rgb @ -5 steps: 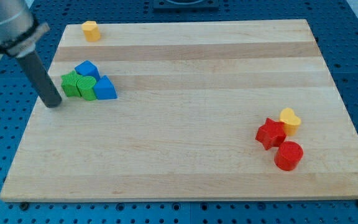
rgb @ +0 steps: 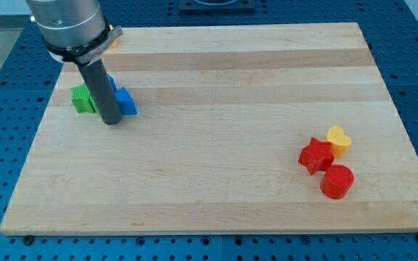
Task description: Slide the triangle towards the top center
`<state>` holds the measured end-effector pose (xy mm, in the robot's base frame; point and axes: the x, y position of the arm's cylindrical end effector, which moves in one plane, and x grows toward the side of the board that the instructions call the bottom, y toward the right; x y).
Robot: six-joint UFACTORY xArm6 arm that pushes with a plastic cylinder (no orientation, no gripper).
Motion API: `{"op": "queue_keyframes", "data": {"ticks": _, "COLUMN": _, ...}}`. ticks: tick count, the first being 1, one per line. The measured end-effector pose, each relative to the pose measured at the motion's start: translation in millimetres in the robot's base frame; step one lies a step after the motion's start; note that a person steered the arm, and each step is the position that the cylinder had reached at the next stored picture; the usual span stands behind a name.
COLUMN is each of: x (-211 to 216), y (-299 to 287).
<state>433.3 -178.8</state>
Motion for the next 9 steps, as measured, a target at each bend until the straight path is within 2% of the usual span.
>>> {"op": "queue_keyframes", "data": {"ticks": 2, "x": -24.0, "y": 5.1}}
{"op": "queue_keyframes", "data": {"ticks": 5, "x": -61.8, "y": 58.7}}
{"op": "queue_keyframes", "data": {"ticks": 9, "x": -91.3, "y": 41.0}}
